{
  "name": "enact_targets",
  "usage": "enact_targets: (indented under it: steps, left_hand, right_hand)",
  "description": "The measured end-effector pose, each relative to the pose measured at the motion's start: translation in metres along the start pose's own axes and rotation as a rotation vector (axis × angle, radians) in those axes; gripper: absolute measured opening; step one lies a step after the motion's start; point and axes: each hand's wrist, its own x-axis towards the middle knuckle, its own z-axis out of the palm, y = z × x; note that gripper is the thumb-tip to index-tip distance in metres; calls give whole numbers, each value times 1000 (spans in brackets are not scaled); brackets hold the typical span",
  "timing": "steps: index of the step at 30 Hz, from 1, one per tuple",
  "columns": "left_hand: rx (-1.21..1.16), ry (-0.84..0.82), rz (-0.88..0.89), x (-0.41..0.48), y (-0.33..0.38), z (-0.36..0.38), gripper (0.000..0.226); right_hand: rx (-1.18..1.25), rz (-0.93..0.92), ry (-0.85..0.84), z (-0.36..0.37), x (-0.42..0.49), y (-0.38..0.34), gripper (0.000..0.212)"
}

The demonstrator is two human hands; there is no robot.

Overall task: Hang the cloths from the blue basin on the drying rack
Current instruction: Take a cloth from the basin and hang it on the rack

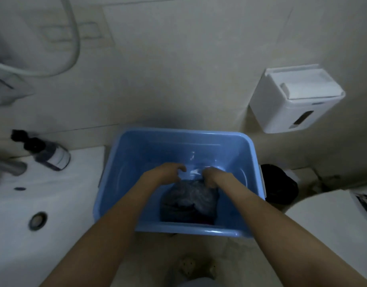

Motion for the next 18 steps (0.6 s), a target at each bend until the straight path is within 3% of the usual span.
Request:
enact_targets:
  steps: [2,5,8,11,16,18]
  left_hand:
    - [-21,21,29,-7,6,3,55]
    - [-26,81,149,-17,23,0,33]
    - [-122,124,238,-18,33,-9,43]
    - [-266,228,263,-29,45,-24,18]
    - [-353,262,370,-44,53,-42,35]
    - [-422,263,426,-52,56,-51,29]
  right_hand:
    - [38,-61,45,-16,-10,-4,30]
    - [191,-162,225,-51,-40,-7,26]
    - [285,-330,438,-82,-70,-3,21]
    - [581,-359,574,-98,-95,7,20]
    - [930,-367,798,-100,-131,20,21]
    - [1033,-366,875,-101,-146,20,25]
